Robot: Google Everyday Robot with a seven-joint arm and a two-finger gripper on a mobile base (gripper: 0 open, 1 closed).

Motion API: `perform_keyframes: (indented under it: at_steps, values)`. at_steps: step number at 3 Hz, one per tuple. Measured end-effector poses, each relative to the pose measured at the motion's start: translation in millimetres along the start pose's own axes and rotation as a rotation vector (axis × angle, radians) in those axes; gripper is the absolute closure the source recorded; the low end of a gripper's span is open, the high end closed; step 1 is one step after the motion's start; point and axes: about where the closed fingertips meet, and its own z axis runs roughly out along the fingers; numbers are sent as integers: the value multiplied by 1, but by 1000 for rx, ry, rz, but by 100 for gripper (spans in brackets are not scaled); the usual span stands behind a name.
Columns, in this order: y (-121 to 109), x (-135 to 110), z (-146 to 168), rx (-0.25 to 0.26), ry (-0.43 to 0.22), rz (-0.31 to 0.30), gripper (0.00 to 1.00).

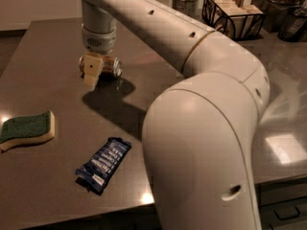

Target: Pick orange can

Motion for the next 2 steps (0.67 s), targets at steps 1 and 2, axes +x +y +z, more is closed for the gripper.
perform_keyframes:
  at_steps: [1,2]
  values:
    - [-3,-15,5,-10,25,-10,18]
    - [-8,-19,8,-16,41,-14,41]
